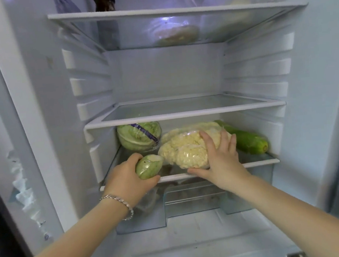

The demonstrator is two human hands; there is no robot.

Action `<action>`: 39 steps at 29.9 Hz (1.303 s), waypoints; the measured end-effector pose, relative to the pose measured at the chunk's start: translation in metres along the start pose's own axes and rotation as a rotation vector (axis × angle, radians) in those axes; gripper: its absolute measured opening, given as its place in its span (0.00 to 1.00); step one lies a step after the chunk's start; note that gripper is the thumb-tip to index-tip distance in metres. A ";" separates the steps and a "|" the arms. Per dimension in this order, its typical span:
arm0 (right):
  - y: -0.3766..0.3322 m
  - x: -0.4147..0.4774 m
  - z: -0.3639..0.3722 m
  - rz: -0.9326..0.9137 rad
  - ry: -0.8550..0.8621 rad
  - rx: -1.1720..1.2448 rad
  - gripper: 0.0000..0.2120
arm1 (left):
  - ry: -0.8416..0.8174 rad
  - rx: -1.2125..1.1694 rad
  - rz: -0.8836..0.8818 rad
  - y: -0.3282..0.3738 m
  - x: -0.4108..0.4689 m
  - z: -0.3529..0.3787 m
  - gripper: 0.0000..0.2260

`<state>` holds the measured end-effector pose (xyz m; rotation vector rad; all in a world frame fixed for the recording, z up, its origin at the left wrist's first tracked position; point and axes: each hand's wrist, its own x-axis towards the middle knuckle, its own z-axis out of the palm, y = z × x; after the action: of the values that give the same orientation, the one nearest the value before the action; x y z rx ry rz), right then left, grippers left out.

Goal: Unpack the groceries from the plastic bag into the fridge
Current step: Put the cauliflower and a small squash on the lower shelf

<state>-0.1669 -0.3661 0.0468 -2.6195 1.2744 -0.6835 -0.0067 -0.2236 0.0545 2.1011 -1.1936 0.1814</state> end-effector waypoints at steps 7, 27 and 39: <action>-0.004 0.085 0.014 0.078 -0.105 -0.112 0.48 | -0.034 0.011 0.025 -0.002 0.005 0.004 0.22; -0.012 -0.017 -0.040 -0.183 -0.280 0.861 0.15 | -0.021 -0.118 0.465 0.041 -0.001 0.026 0.37; 0.051 0.018 -0.009 -0.024 0.273 -0.276 0.23 | -0.350 0.096 0.280 0.050 0.074 0.060 0.25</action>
<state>-0.1976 -0.4119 0.0444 -2.8379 1.5114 -0.9599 -0.0171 -0.3295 0.0676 2.0959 -1.7186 -0.0055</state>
